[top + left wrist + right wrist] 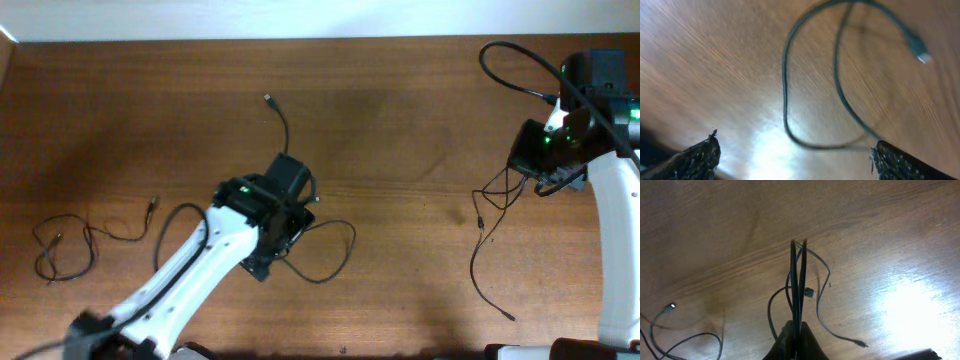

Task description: Untangle cables

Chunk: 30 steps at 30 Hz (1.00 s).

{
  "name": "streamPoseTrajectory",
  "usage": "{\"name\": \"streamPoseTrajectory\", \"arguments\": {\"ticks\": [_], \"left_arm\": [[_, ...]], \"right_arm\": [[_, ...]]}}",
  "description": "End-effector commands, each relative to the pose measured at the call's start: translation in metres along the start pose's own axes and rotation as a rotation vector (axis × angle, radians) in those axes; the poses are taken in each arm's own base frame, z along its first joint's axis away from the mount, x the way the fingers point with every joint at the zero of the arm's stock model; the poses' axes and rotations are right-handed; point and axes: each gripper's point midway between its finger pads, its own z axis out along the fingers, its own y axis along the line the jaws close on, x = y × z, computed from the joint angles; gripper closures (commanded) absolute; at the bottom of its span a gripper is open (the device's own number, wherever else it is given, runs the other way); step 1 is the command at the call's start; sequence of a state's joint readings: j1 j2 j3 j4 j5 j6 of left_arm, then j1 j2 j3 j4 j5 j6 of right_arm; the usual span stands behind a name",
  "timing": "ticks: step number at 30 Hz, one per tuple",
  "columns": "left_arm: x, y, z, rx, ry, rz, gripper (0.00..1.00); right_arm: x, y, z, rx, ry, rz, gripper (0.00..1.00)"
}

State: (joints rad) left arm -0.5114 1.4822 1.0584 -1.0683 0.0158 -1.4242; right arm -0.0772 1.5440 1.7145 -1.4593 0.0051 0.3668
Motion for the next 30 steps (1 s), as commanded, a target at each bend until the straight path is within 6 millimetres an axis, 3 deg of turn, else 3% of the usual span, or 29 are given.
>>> {"name": "streamPoseTrajectory", "arguments": {"ticks": [1,6,11,14,16,18,20,21,26,28,30], "left_arm": [[-0.003,0.007,0.036,-0.09,-0.021,-0.158,0.01],[-0.006,0.004,0.074,-0.163,-0.024,-0.154,0.01],[-0.001,0.032,0.1,-0.25,-0.019,-0.196,0.01],[0.013,0.033,0.128,-0.16,0.063,-0.205,0.34],[0.016,0.035,0.133,-0.146,0.102,-0.221,0.55],[0.007,0.048,0.137,-0.176,0.052,-0.228,0.62],[0.0,0.066,0.143,-0.207,-0.004,-0.223,1.0],[-0.011,0.065,0.144,-0.197,-0.066,-0.217,1.0],[-0.103,0.002,0.133,0.082,-0.326,-0.214,1.0],[-0.157,-0.015,0.117,0.185,-0.413,-0.238,1.0],[-0.22,-0.012,0.095,0.251,-0.503,-0.313,1.0]], "right_arm": [[0.001,0.0,0.002,-0.003,0.008,0.01,0.96],[0.001,0.0,0.002,-0.002,0.009,0.01,0.96],[0.002,0.0,0.002,-0.001,0.01,0.01,0.96],[0.003,-0.001,0.003,0.001,0.016,0.01,0.96],[0.003,-0.001,0.004,0.002,0.018,0.01,0.96],[0.003,-0.001,0.004,0.002,0.019,0.01,0.96],[0.003,-0.001,0.004,0.002,0.018,0.01,0.96],[0.003,-0.001,0.004,0.001,0.016,0.01,0.96],[0.001,0.0,0.004,-0.001,0.008,0.01,0.96],[0.0,-0.002,0.004,0.009,0.004,0.009,0.96],[-0.002,-0.001,0.004,0.005,-0.004,0.01,0.96]]}}
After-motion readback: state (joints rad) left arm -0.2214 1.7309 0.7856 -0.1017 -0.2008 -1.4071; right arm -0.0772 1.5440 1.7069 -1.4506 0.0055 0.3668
